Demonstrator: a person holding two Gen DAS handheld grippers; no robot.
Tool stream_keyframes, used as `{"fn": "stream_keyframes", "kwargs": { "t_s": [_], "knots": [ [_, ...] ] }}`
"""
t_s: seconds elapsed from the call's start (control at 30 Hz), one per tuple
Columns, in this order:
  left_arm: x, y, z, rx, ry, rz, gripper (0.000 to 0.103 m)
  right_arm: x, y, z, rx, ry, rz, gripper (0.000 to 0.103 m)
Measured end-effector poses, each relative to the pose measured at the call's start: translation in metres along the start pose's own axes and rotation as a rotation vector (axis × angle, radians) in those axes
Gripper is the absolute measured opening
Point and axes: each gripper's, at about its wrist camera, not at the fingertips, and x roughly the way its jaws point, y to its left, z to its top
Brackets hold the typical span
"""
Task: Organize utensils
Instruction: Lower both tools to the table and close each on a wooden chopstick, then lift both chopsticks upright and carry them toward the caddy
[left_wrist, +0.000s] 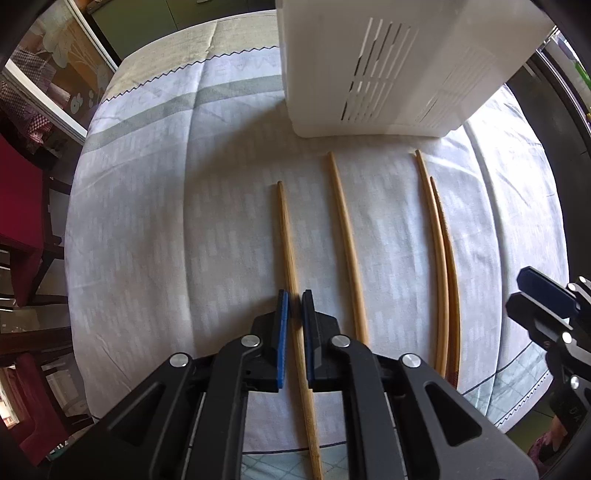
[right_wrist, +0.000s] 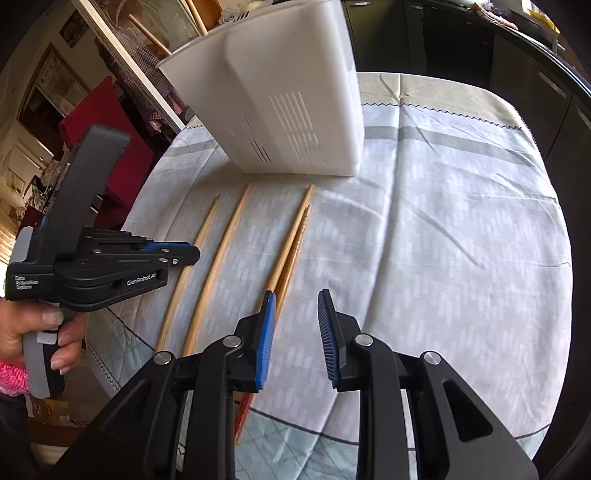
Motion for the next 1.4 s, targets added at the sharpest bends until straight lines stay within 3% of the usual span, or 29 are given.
{"fn": "stream_keyframes", "kwargs": {
  "t_s": [0.3,0.6,0.7,0.83,1.07,1.2,1.4],
  "knots": [
    [-0.004,0.009,-0.006,-0.002,-0.016,-0.004,0.008,0.043,0.020,0.006,-0.038,0.067,-0.096,0.024],
    [-0.010,0.007,-0.017,-0.010,-0.048,0.004,0.008,0.062,0.042,0.019,-0.083,0.050,-0.222,0.022],
    [-0.014,0.006,-0.026,-0.017,-0.045,-0.002,0.008,0.069,0.048,0.024,-0.092,0.031,-0.258,0.020],
    [-0.013,0.013,-0.030,-0.028,-0.046,-0.012,0.008,0.073,0.054,0.027,-0.098,0.017,-0.270,0.009],
    [-0.013,0.025,-0.032,-0.051,-0.059,-0.048,0.008,0.066,0.046,0.031,-0.032,-0.002,-0.196,0.007],
    [-0.017,0.034,-0.034,-0.056,-0.079,-0.069,0.007,0.039,0.040,0.030,-0.013,-0.057,-0.143,0.007],
    [-0.053,0.045,-0.042,-0.043,-0.169,-0.071,0.007,-0.013,0.045,0.027,-0.014,-0.162,-0.084,0.007]
  ]
}}
